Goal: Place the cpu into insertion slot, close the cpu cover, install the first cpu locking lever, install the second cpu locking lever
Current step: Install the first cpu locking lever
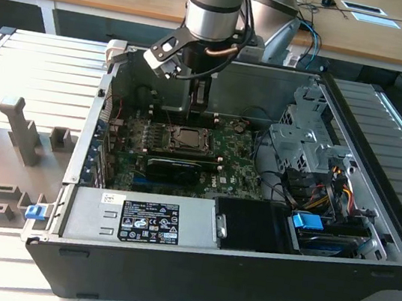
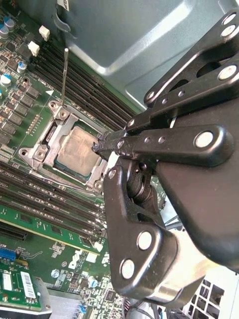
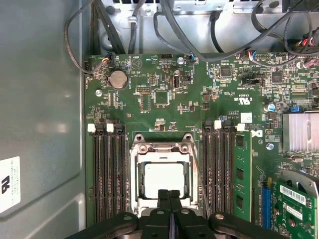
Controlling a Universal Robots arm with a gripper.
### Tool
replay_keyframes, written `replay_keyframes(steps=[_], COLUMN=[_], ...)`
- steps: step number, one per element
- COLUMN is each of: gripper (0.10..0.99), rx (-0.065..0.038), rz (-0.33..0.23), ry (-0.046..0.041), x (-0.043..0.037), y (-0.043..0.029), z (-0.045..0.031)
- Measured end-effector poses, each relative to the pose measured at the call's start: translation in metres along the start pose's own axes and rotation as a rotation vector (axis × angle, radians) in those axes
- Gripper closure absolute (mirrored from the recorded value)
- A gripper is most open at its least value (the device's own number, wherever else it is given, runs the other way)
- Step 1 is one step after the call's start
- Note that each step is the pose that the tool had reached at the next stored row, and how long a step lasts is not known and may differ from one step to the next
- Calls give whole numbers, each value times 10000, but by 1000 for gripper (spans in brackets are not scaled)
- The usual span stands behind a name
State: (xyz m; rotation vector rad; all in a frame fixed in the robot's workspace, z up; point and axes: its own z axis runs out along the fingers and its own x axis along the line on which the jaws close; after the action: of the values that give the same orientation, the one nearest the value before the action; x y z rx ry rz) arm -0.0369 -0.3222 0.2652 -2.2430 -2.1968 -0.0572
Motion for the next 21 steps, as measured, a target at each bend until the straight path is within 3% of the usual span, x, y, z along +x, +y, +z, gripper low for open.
replay_keyframes(steps=[16,21], gripper=[980,980], rx=[0,17], rz=[-2,-676], ry=[1,18], x=[9,9], y=[8,8], z=[-334,-336])
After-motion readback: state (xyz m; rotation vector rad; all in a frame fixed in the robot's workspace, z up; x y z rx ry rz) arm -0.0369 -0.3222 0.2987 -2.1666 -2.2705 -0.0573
